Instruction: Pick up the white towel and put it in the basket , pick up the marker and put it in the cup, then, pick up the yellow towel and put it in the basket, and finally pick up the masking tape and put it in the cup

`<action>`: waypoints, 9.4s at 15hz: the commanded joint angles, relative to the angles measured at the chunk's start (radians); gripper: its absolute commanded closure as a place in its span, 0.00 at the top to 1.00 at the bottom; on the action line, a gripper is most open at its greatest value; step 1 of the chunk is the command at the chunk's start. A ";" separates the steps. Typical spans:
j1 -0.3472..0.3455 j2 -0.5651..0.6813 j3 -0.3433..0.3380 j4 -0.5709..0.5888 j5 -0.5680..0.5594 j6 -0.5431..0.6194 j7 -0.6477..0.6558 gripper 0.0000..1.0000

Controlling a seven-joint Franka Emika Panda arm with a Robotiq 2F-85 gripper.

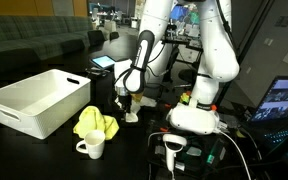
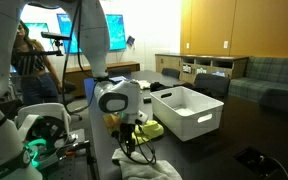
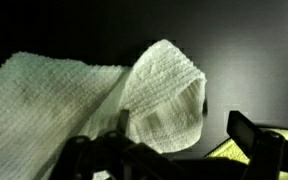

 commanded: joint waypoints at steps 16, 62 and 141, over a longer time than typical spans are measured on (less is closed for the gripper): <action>-0.049 0.121 0.036 0.137 0.019 -0.111 0.108 0.62; -0.158 -0.682 0.127 0.677 -0.504 -0.715 0.608 0.01; -0.209 0.117 0.048 0.262 -0.384 -0.011 -0.387 1.00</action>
